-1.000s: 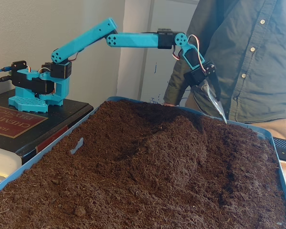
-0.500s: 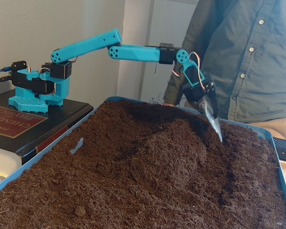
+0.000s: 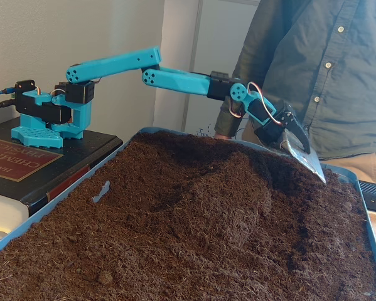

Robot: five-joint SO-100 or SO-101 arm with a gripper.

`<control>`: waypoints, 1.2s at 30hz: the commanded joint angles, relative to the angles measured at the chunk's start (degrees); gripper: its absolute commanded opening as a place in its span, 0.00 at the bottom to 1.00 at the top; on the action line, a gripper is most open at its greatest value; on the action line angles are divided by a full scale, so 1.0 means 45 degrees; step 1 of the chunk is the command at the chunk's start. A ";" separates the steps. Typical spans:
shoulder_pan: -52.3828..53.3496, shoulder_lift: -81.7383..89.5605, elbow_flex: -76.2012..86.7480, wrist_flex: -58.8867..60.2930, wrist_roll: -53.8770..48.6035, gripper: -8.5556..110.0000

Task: Build a berm.

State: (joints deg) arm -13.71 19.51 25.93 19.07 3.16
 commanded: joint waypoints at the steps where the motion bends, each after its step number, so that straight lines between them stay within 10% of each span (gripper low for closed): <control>1: 0.0527 0.0527 -0.0996 -0.0937 -0.0098 0.07; 36: 0.0508 -0.0117 -0.0977 0.9277 0.0195 0.07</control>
State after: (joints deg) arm -12.13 15.38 21.09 55.02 3.60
